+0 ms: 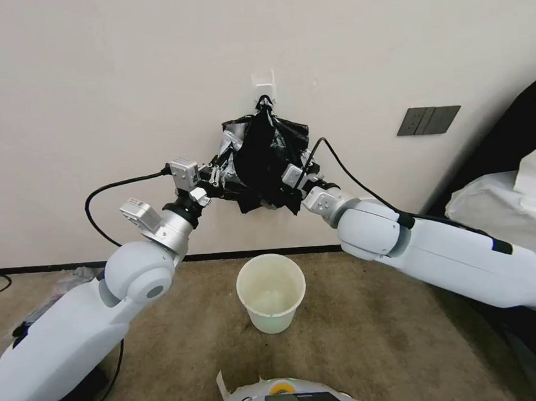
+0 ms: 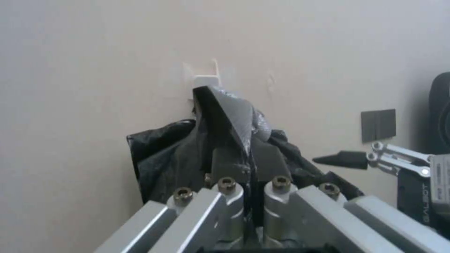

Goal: Place a trash bag onto the trash bin.

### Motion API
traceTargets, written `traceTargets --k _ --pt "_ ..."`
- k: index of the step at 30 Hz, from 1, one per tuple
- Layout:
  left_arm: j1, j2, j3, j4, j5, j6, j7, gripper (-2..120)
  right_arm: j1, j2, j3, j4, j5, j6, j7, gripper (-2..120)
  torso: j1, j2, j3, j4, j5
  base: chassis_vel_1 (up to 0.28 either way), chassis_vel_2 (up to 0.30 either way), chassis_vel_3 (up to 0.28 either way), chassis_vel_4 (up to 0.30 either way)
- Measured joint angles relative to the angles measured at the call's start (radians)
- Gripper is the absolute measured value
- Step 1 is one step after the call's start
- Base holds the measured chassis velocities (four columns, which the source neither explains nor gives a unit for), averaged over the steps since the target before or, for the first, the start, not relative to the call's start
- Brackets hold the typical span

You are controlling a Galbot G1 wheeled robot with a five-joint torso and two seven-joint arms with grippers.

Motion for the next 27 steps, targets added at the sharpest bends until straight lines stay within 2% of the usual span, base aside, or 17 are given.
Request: traceTargets --k 2,3,5,6,9,10,13,15,17,18,21,22,24,25,27 --pt "0.002 0.001 -0.002 -0.001 -0.001 0.000 0.000 0 -0.005 -0.018 0.000 0.008 -0.002 0.000 -0.010 52 0.000 0.000 0.000 0.0000 0.0000 0.000 0.000 0.000 0.000" --pt "0.002 0.001 -0.002 -0.001 -0.001 0.000 0.000 0 -0.005 -0.018 0.000 0.008 -0.002 0.000 -0.010 52 0.000 0.000 0.000 0.0000 0.0000 0.000 0.000 0.000 0.000" --pt "0.004 -0.002 -0.002 -0.001 -0.002 0.000 0.000 0 -0.010 -0.031 0.000 0.010 -0.003 0.000 -0.018 41 0.000 0.000 0.000 0.0001 -0.0001 0.000 0.000 0.000 0.000" --pt "0.004 -0.002 -0.002 -0.001 -0.002 0.000 0.000 0 -0.010 -0.031 0.000 0.010 -0.003 0.000 -0.018 41 0.000 0.000 0.000 0.0001 -0.0001 0.000 0.000 0.000 0.000" --pt "0.005 -0.004 -0.002 -0.001 -0.002 0.000 0.000 0 -0.035 -0.038 0.011 0.011 0.015 0.001 -0.023 28 0.000 0.000 0.000 0.0000 0.0000 0.000 0.000 0.000 0.000" --pt "0.005 -0.004 -0.002 -0.001 -0.002 0.000 0.000 0 -0.035 -0.038 0.011 0.011 0.015 0.001 -0.023 28 0.000 0.000 0.000 0.0000 0.0000 0.000 0.000 0.000 0.000" --pt "0.012 -0.003 -0.005 -0.001 -0.002 0.000 0.000 0 -0.078 -0.034 0.042 0.011 0.031 0.001 -0.020 13 0.000 0.000 0.000 0.0001 -0.0001 0.000 0.000 0.000 0.000" --pt "0.015 -0.001 -0.008 -0.003 -0.002 0.000 0.000 0 -0.095 -0.032 0.058 0.010 0.035 0.001 -0.017 10 0.000 0.000 0.000 0.0001 -0.0001 0.000 0.000 0.000 0.000" --pt "0.023 0.003 -0.016 -0.008 -0.002 -0.001 0.000 0 -0.139 -0.025 0.107 0.010 0.067 0.003 0.009 0 0.000 0.000 0.000 0.0001 -0.0001 0.000 0.000 0.000 0.000" --pt "0.023 0.003 -0.016 -0.008 -0.002 -0.001 0.000 0 -0.139 -0.025 0.107 0.010 0.067 0.003 0.009 0 0.000 0.000 0.000 0.0001 -0.0001 0.000 0.000 0.000 0.000" --pt "0.039 0.008 -0.027 -0.021 -0.001 -0.002 -0.001 0 -0.218 -0.010 0.216 0.016 0.125 0.006 0.035 0 0.000 0.000 0.000 0.0001 0.0000 0.000 0.000 0.000 0.000" --pt "0.039 0.008 -0.027 -0.021 -0.001 -0.002 -0.001 0 -0.218 -0.010 0.216 0.016 0.125 0.006 0.035 0 0.000 0.000 0.000 0.0001 0.0000 0.000 0.000 0.000 0.000" --pt "0.055 0.011 -0.038 -0.027 0.002 -0.003 -0.001 0 -0.291 0.003 0.314 0.035 0.212 0.026 0.059 0 0.000 0.000 0.000 0.0002 -0.0001 0.000 0.000 0.000 0.000" --pt "0.055 0.011 -0.038 -0.027 0.002 -0.003 -0.001 0 -0.291 0.003 0.314 0.035 0.212 0.026 0.059 0 0.000 0.000 0.000 0.0002 -0.0001 0.000 0.000 0.000 0.000" --pt "0.073 0.011 -0.047 -0.030 0.006 -0.005 -0.001 0 -0.365 0.007 0.401 0.051 0.274 0.094 0.064 0 0.000 0.000 0.000 0.0002 -0.0002 0.000 0.000 0.000 0.000"
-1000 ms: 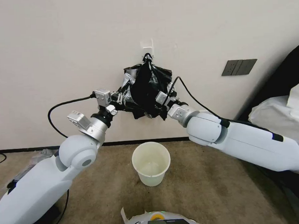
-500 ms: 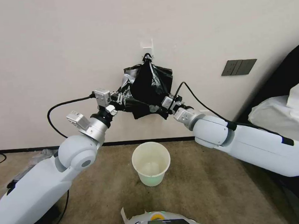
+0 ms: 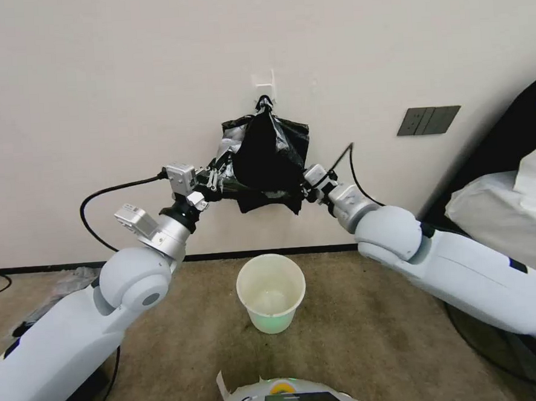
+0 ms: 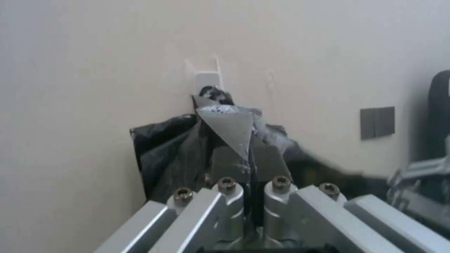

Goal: Place a trash bag onto the trash bin.

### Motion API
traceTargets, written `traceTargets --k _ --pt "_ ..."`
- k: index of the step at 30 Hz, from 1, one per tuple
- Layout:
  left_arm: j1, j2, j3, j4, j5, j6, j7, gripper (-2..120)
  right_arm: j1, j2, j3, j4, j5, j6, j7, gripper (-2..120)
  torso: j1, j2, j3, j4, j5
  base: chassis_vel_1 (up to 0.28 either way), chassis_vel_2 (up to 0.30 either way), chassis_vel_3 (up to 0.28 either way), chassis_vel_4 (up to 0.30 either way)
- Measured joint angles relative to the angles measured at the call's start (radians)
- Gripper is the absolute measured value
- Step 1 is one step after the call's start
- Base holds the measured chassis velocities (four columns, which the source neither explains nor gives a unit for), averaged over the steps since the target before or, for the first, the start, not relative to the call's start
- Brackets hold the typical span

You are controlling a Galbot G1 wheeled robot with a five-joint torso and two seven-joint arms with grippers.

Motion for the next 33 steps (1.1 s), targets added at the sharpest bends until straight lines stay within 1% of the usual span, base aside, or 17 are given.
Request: traceTargets --k 1,2,4,6,7,9,10,13,15,16,18,19,21,22,26,27,33 --pt "0.013 -0.001 -0.007 -0.003 0.004 -0.001 0.000 0 -0.056 0.000 0.053 0.013 0.027 0.039 0.000 0 0.000 0.000 0.000 0.0000 -0.0001 0.000 0.000 0.000 0.000" --pt "0.013 -0.001 -0.007 -0.003 0.004 -0.001 0.000 0 -0.056 0.000 0.053 0.013 0.027 0.039 0.000 0 0.000 0.000 0.000 0.0000 -0.0001 0.000 0.000 0.000 0.000" --pt "0.053 -0.008 -0.036 -0.012 0.017 -0.003 0.000 0 -0.155 -0.005 0.116 0.045 0.078 0.101 -0.002 0 0.000 0.000 0.000 -0.0005 0.0004 0.000 0.000 0.000 0.000" --pt "0.072 -0.011 -0.050 -0.018 0.020 -0.004 0.000 0 -0.183 -0.009 0.129 0.059 0.088 0.118 -0.003 0 0.000 0.000 0.000 -0.0005 0.0003 0.000 0.000 0.000 0.000" --pt "0.109 -0.018 -0.073 -0.027 0.027 -0.004 0.001 0 -0.227 -0.012 0.143 0.082 0.097 0.140 -0.005 0 0.000 0.000 0.000 -0.0004 0.0002 0.000 0.000 0.000 0.000" --pt "0.168 -0.031 -0.100 -0.037 0.041 -0.005 0.002 0 -0.274 -0.007 0.162 0.112 0.106 0.154 -0.005 0 0.000 0.000 0.000 0.0000 0.0000 0.000 0.000 0.000 0.000" --pt "0.168 -0.031 -0.100 -0.037 0.041 -0.005 0.002 0 -0.274 -0.007 0.162 0.112 0.106 0.154 -0.005 0 0.000 0.000 0.000 0.0000 0.0000 0.000 0.000 0.000 0.000" --pt "0.293 -0.056 -0.164 -0.062 0.067 -0.008 0.004 0 -0.356 0.016 0.226 0.159 0.120 0.173 0.002 0 0.000 0.000 0.000 0.0003 -0.0001 0.000 0.000 0.000 0.000" --pt "0.310 -0.059 -0.173 -0.066 0.070 -0.009 0.004 0 -0.368 0.020 0.237 0.164 0.123 0.174 0.002 0 0.000 0.000 0.000 0.0003 -0.0003 0.000 0.000 0.000 0.000" --pt "0.367 -0.070 -0.202 -0.081 0.082 -0.011 0.008 0 -0.422 0.040 0.287 0.183 0.148 0.181 0.012 0 0.000 0.000 0.000 0.0001 0.0001 0.000 0.000 0.000 0.000" --pt "0.414 -0.084 -0.221 -0.096 0.104 -0.015 0.018 0 -0.485 0.069 0.343 0.202 0.205 0.189 0.030 0 0.000 0.000 0.000 0.0000 0.0001 0.000 0.000 0.000 0.000" --pt "0.414 -0.084 -0.221 -0.096 0.104 -0.015 0.018 0 -0.485 0.069 0.343 0.202 0.205 0.189 0.030 0 0.000 0.000 0.000 0.0000 0.0001 0.000 0.000 0.000 0.000" --pt "0.438 -0.096 -0.223 -0.103 0.124 -0.017 0.022 0 -0.542 0.103 0.392 0.221 0.287 0.204 0.051 0 0.000 0.000 0.000 0.0000 0.0001 0.000 0.000 0.000 0.000" --pt "0.438 -0.096 -0.223 -0.103 0.124 -0.017 0.022 0 -0.542 0.103 0.392 0.221 0.287 0.204 0.051 0 0.000 0.000 0.000 0.0000 0.0001 0.000 0.000 0.000 0.000" --pt "0.447 -0.119 -0.195 -0.106 0.152 -0.019 0.024 0 -0.662 0.178 0.466 0.254 0.417 0.247 0.081 0 0.000 0.000 0.000 -0.0003 0.0000 0.000 0.000 0.000 0.000" --pt "0.447 -0.119 -0.195 -0.106 0.152 -0.019 0.024 0 -0.662 0.178 0.466 0.254 0.417 0.247 0.081 0 0.000 0.000 0.000 -0.0003 0.0000 0.000 0.000 0.000 0.000" --pt "0.432 -0.138 -0.149 -0.101 0.164 -0.019 0.025 0 -0.804 0.252 0.544 0.268 0.519 0.263 0.112 0 0.000 0.000 0.000 -0.0003 0.0001 0.000 0.000 0.000 0.000"
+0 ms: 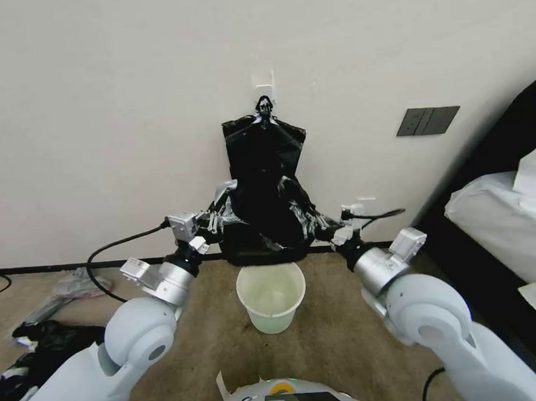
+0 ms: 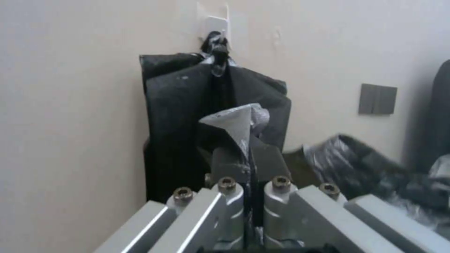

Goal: Place a trash bag onto the trash bin.

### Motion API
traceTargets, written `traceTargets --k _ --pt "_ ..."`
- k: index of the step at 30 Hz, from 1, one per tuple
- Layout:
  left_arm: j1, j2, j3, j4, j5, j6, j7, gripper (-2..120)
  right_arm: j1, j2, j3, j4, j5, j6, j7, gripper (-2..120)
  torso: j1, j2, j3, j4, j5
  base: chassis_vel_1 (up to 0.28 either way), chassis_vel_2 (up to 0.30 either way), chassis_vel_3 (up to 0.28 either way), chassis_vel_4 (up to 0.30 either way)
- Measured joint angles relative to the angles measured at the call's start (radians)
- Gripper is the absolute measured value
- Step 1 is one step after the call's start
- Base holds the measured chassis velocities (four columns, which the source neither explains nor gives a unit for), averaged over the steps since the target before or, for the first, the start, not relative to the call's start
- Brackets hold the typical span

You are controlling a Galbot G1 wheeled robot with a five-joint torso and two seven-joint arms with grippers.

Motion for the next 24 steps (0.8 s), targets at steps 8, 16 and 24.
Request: traceTargets --k 8,16,24 --pt "-0.006 -0.037 0.044 0.061 0.045 -0.029 0.024 0 -0.065 0.049 0.007 0.000 -0.005 -0.002 0.005 0 0.000 0.000 0.000 0.0003 0.0000 0.000 0.000 0.000 0.000" --pt "-0.042 -0.102 0.115 0.143 0.086 -0.045 0.035 0 -0.075 0.085 -0.011 -0.050 -0.058 0.011 -0.016 0 0.000 0.000 0.000 0.0002 -0.0002 0.000 0.000 0.000 0.000" --pt "0.007 -0.184 0.144 0.255 0.156 -0.075 0.052 0 -0.151 0.154 -0.068 -0.115 -0.168 0.015 -0.029 0 0.000 0.000 0.000 0.0004 0.0000 0.000 0.000 0.000 0.000"
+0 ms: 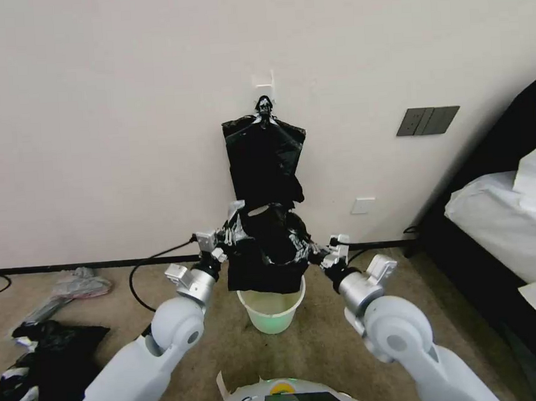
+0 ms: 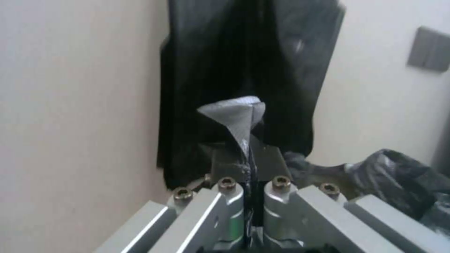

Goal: Place a trash bag onto the trash bin.

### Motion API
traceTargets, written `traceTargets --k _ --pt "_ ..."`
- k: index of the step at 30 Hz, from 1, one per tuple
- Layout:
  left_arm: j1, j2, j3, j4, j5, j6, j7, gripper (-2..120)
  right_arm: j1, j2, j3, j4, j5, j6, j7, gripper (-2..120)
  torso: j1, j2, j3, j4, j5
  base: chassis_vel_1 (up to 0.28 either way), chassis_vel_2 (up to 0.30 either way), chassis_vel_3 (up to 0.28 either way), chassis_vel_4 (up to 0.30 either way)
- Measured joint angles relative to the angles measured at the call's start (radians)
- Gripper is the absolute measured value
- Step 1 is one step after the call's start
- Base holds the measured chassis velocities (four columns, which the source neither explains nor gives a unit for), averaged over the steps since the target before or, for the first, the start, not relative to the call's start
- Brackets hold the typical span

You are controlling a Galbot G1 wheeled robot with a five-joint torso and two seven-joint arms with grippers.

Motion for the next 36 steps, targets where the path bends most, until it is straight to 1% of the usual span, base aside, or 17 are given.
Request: traceTargets --k 2,3,5,10,12,13,14,17,19,23,27,28,30,31,34,35,36 --pt "0.023 -0.037 0.015 0.022 0.029 -0.006 0.000 0 -0.023 0.004 0.004 -0.019 -0.040 0.011 -0.006 0 0.000 0.000 0.000 -0.0001 -0.0001 0.000 0.000 0.000 0.000" --pt "0.023 -0.037 0.015 0.022 0.029 -0.006 0.000 0 -0.023 0.004 0.004 -0.019 -0.040 0.011 -0.006 0 0.000 0.000 0.000 -0.0001 -0.0001 0.000 0.000 0.000 0.000" --pt "0.039 -0.070 0.038 0.030 0.045 -0.006 -0.007 0 -0.041 0.004 0.018 -0.021 -0.052 0.015 -0.005 0 0.000 0.000 0.000 -0.0003 -0.0001 0.000 0.000 0.000 0.000" --pt "0.060 -0.094 0.063 0.030 0.055 0.003 -0.030 0 -0.073 0.007 0.035 0.004 -0.051 0.010 0.007 0 0.000 0.000 0.000 -0.0002 -0.0003 0.000 0.000 0.000 0.000" --pt "0.081 -0.099 0.064 0.035 0.062 0.015 -0.043 0 -0.111 0.026 0.022 0.002 -0.069 0.010 0.008 0 0.000 0.000 0.000 -0.0005 -0.0001 0.000 0.000 0.000 0.000" --pt "0.099 -0.103 0.062 0.044 0.065 0.019 -0.046 0 -0.130 0.047 0.000 -0.020 -0.098 0.015 0.008 0 0.000 0.000 0.000 -0.0005 -0.0002 0.000 0.000 0.000 0.000" --pt "0.099 -0.103 0.062 0.044 0.065 0.019 -0.046 0 -0.130 0.047 0.000 -0.020 -0.098 0.015 0.008 0 0.000 0.000 0.000 -0.0005 -0.0002 0.000 0.000 0.000 0.000" --pt "0.155 -0.120 0.057 0.090 0.068 0.023 -0.068 0 -0.144 0.111 -0.059 -0.098 -0.176 0.042 0.009 0 0.000 0.000 0.000 -0.0001 -0.0003 0.000 0.000 0.000 0.000" --pt "0.170 -0.125 0.057 0.094 0.068 0.023 -0.076 0 -0.141 0.125 -0.067 -0.117 -0.188 0.047 0.017 0 0.000 0.000 0.000 0.0000 -0.0002 0.000 0.000 0.000 0.000" --pt "0.215 -0.133 0.056 0.082 0.075 0.025 -0.091 0 -0.137 0.147 -0.086 -0.142 -0.208 0.055 0.057 0 0.000 0.000 0.000 -0.0001 -0.0002 0.000 0.000 0.000 0.000" --pt "0.267 -0.131 0.055 0.070 0.131 0.029 -0.100 0 -0.166 0.157 -0.112 -0.143 -0.261 0.056 0.107 0 0.000 0.000 0.000 -0.0002 -0.0003 0.000 0.000 0.000 0.000" --pt "0.267 -0.131 0.055 0.070 0.131 0.029 -0.100 0 -0.166 0.157 -0.112 -0.143 -0.261 0.056 0.107 0 0.000 0.000 0.000 -0.0002 -0.0003 0.000 0.000 0.000 0.000" --pt "0.315 -0.115 0.047 0.053 0.150 0.037 -0.106 0 -0.190 0.168 -0.125 -0.144 -0.283 0.040 0.175 0 0.000 0.000 0.000 -0.0003 -0.0001 0.000 0.000 0.000 0.000" --pt "0.315 -0.115 0.047 0.053 0.150 0.037 -0.106 0 -0.190 0.168 -0.125 -0.144 -0.283 0.040 0.175 0 0.000 0.000 0.000 -0.0003 -0.0001 0.000 0.000 0.000 0.000" --pt "0.365 -0.097 0.036 0.030 0.153 0.056 -0.117 0 -0.202 0.174 -0.142 -0.139 -0.278 0.004 0.254 0 0.000 0.000 0.000 -0.0002 -0.0001 0.000 0.000 0.000 0.000" --pt "0.365 -0.097 0.036 0.030 0.153 0.056 -0.117 0 -0.202 0.174 -0.142 -0.139 -0.278 0.004 0.254 0 0.000 0.000 0.000 -0.0002 -0.0001 0.000 0.000 0.000 0.000" --pt "0.390 -0.088 0.027 0.017 0.154 0.060 -0.121 0 -0.207 0.174 -0.151 -0.134 -0.276 -0.019 0.288 0 0.000 0.000 0.000 -0.0002 -0.0002 0.000 0.000 0.000 0.000"
